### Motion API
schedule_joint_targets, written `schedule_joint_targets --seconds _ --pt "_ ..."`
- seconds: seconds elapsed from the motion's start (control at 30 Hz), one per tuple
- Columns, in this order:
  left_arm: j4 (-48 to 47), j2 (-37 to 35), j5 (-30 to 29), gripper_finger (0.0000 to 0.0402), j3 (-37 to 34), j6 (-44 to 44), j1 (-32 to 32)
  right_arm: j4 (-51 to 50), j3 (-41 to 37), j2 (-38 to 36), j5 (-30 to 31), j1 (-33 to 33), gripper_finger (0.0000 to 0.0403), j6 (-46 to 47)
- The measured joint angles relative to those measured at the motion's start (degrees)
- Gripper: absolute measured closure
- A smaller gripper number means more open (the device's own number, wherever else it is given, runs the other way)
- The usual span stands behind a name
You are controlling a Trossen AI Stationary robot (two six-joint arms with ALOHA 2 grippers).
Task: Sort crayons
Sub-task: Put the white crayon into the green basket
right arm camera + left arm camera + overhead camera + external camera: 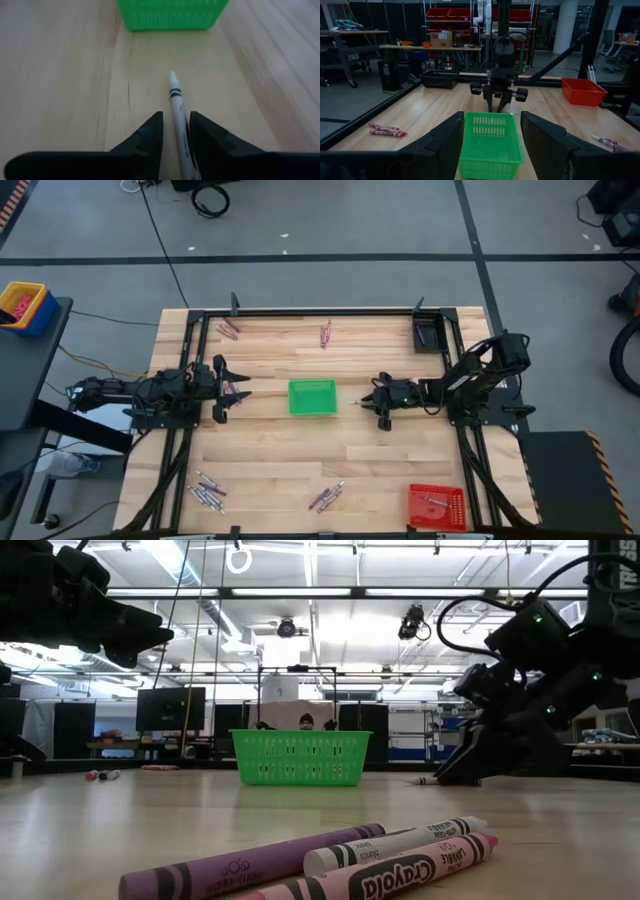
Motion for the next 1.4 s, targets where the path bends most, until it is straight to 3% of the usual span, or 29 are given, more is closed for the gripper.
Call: schedule_joint_targets --seconds 0.63,1.07,1.23,1.4 --pt "0.0 0.0 0.0 0.0193 0.0 0.0 0.0 3.2 0.0 3.0 -0.1 -0.5 0.0370 -2.9" --pt "0.0 0.0 0.0 0.0193 0.0 0.0 0.0 1.2 3.9 3.3 1.7 1.6 0.0364 -3.8" --pt "0.0 0.0 0.0 0.0193 0.0 0.0 0.0 -8.2 7.6 -2.1 5.4 3.4 0.0364 -7.8" --pt "0.0 0.0 0.0 0.0193 0.0 0.0 0.0 -26.0 14.1 -11.5 5.9 3.7 0.0364 -8.1"
